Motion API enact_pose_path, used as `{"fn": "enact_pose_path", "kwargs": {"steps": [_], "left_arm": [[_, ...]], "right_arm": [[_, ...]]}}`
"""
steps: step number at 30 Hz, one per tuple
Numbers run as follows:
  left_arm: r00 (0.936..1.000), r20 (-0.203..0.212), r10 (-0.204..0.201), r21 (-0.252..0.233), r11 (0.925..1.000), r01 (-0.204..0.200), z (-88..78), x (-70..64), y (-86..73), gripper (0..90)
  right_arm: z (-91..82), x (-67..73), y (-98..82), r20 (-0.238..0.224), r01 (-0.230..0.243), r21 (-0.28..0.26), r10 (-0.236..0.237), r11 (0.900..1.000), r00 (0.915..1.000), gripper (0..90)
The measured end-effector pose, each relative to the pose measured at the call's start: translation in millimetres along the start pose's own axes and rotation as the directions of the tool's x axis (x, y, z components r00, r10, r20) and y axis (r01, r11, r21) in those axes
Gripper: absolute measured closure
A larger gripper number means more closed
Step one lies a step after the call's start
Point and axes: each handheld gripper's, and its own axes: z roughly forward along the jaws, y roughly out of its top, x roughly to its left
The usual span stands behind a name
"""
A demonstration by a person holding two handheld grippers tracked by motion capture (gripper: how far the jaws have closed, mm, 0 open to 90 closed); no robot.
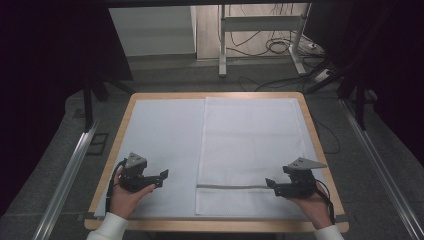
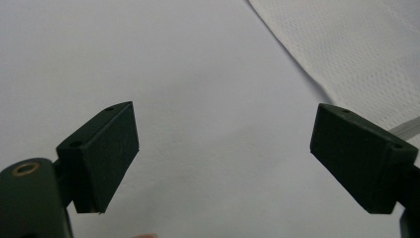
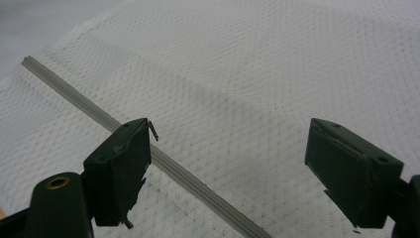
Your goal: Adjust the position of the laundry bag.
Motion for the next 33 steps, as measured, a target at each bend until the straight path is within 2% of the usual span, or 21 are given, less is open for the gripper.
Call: {"fn": "enact_pose_path", "kwargs": {"steps": [7,9,10,15,17,21,25,26,27,29,33], "left_arm": [[0.9998,-0.005,-0.019,0.001,0.9998,0.019,-3.6,1.1,0.1,13.3],[0.9995,0.010,-0.028,0.004,0.9996,0.028,-5.3,-0.2,0.7,12.9],[0.9994,0.020,-0.029,0.006,0.9996,0.029,-7.2,-2.7,2.3,12.1],[0.9994,0.021,-0.027,0.011,0.9996,0.026,-8.5,-6.6,5.3,11.0],[0.9988,0.047,-0.011,0.016,0.9998,0.011,-10.2,-9.4,5.9,10.4],[0.9983,0.058,-0.001,0.013,0.9999,0.000,-13.3,-13.7,7.1,12.2],[0.9974,0.071,-0.008,0.009,0.9999,0.007,-13.0,-13.5,8.3,13.4],[0.9977,0.067,-0.004,0.015,0.9999,0.003,-12.5,-13.4,8.9,13.4],[0.9974,0.071,-0.015,0.035,0.9993,0.013,-10.7,-13.3,10.3,13.7],[0.9966,0.077,-0.029,0.045,0.9986,0.025,-9.4,-13.3,11.6,14.0],[0.9958,0.086,-0.031,0.073,0.9970,0.025,-7.8,-14.7,13.1,15.1]], "right_arm": [[-1.1,-0.1,0.5,0.000,0.010,-0.002,-0.010,1.000,1.0000,17.4],[-2.0,0.1,0.7,0.003,0.011,-0.010,-0.011,1.000,0.9999,17.0],[-2.9,0.1,1.7,-0.002,-0.009,-0.028,0.009,1.000,1.0000,16.4],[-3.2,0.7,2.5,0.000,-0.009,-0.045,0.009,0.999,1.0000,16.1],[-2.1,1.5,2.7,0.013,0.001,-0.047,-0.001,0.999,0.9999,16.7],[-3.5,3.9,3.5,0.041,0.037,-0.059,-0.035,0.998,0.9985,18.0],[-3.7,3.2,1.5,0.036,0.026,-0.051,-0.024,0.998,0.9990,18.0],[-3.7,3.2,1.5,0.036,0.026,-0.051,-0.024,0.998,0.9990,18.0],[-4.3,3.5,0.7,0.038,0.028,-0.048,-0.027,0.998,0.9989,18.0],[-5.0,3.4,0.0,0.048,0.033,-0.053,-0.030,0.998,0.9984,18.7],[-6.8,2.0,0.0,0.063,0.036,-0.068,-0.032,0.997,0.9975,19.7]]}}
